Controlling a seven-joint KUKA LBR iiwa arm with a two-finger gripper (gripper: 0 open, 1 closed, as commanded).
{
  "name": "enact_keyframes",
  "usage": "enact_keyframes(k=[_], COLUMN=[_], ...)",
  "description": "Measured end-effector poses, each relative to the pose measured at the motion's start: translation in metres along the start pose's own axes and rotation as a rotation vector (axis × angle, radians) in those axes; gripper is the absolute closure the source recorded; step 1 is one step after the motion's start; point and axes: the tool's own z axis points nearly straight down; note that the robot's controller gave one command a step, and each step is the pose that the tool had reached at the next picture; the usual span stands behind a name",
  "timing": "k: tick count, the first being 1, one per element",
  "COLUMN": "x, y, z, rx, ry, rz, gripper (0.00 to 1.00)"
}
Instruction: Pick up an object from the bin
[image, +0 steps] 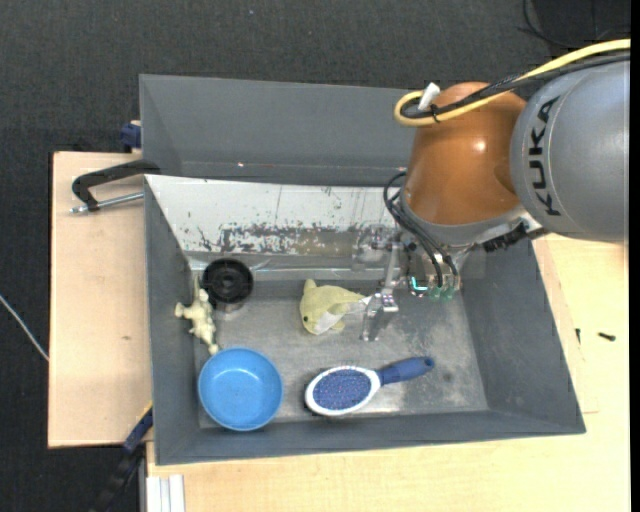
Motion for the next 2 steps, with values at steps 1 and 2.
enact_keyframes(k=[1,2], x=[-0.048,-0.041], y=[0.015,0.017], z=[0.120,0.088], rx=[-0.002,-0.002], ry=[-0.013,-0.016], rz=[-0.005,0.061], gripper=[0.00,0.00])
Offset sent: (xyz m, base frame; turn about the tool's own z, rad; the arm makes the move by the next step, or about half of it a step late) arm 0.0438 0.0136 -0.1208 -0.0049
